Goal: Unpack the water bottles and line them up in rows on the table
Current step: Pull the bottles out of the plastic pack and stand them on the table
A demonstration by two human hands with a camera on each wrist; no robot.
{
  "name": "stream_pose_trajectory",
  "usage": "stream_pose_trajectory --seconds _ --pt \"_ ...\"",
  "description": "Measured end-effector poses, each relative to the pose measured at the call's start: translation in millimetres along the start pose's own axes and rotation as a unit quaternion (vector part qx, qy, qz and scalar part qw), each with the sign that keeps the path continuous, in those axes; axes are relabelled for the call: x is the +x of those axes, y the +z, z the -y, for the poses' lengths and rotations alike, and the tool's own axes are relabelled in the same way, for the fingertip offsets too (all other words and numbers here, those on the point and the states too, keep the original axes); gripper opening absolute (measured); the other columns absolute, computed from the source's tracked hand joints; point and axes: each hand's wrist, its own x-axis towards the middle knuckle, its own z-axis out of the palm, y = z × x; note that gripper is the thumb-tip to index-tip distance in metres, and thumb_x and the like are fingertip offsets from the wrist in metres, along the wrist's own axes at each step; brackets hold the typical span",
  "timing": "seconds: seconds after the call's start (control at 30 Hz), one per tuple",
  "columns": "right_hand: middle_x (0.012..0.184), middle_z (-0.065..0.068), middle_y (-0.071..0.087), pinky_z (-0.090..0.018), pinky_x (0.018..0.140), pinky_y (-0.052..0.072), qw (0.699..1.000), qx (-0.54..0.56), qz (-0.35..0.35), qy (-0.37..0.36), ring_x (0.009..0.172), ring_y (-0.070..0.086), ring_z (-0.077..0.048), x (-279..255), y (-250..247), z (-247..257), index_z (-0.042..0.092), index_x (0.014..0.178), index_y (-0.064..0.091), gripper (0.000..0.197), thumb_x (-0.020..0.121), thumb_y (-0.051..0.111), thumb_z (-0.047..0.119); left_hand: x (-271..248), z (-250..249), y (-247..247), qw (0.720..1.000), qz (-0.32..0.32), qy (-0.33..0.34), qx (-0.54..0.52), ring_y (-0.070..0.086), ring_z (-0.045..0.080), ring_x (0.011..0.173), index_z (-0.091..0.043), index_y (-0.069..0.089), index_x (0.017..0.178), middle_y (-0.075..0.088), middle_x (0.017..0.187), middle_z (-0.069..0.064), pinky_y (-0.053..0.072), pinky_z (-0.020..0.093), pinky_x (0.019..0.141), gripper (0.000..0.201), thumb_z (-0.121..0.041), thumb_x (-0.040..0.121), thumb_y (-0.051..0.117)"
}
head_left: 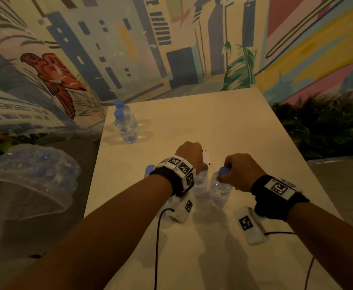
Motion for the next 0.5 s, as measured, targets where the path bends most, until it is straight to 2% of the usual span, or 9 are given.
stream_pose_trajectory --seconds 0.1,0.17,0.33,0.4,0.5 --pt "0.079 -0.014 0.061 -0.029 0.062 0.038 1.000 -0.014 0.001 -0.008 0.072 0.052 -0.025 9.7 -1.9 2.2 0.001 0.077 0.061 0.027 0.076 0.070 0.026 0.8 0.2 3.6 1.000 0.002 0.003 -0.002 0.066 0.030 0.093 -0.002 0.064 0.096 0.069 0.100 0.015 0.043 0.029 0.065 0.035 -0.032 0.079 0.072" --pt "0.077 -0.010 0.057 -0.029 0.062 0.037 0.999 -0.027 0.009 -0.015 0.071 0.051 -0.024 16.0 -3.6 4.3 0.006 0.074 0.058 0.022 0.077 0.069 0.026 1.6 -1.0 5.4 1.000 0.006 0.006 0.005 0.066 0.031 0.093 -0.002 0.064 0.097 0.069 0.101 0.015 0.044 0.029 0.066 0.031 -0.029 0.081 0.069" --pt "0.075 -0.010 0.056 -0.028 0.061 0.034 0.998 -0.050 0.018 -0.027 0.069 0.049 -0.025 25.4 -0.2 3.5 0.008 0.070 0.055 0.020 0.079 0.065 0.022 3.9 -4.2 8.2 0.999 0.007 0.019 0.029 0.068 0.031 0.090 -0.006 0.069 0.097 0.071 0.096 0.015 0.052 0.031 0.071 0.025 -0.023 0.080 0.068" --pt "0.079 -0.012 0.057 -0.028 0.063 0.035 0.998 -0.058 0.019 -0.032 0.073 0.051 -0.026 26.9 0.5 2.3 0.007 0.073 0.058 0.019 0.080 0.065 0.023 3.9 -2.9 7.8 0.999 0.009 0.027 0.033 0.068 0.031 0.088 -0.007 0.068 0.096 0.071 0.094 0.014 0.051 0.031 0.068 0.024 -0.023 0.078 0.069" --pt "0.095 -0.016 0.063 -0.028 0.069 0.036 0.996 -0.067 0.019 -0.055 0.088 0.058 -0.031 28.9 -0.6 0.7 0.003 0.090 0.066 0.023 0.080 0.066 0.023 1.3 4.2 4.2 0.998 0.026 0.042 0.039 0.062 0.026 0.077 -0.008 0.063 0.086 0.065 0.082 0.009 0.044 0.029 0.063 0.029 -0.031 0.073 0.075"
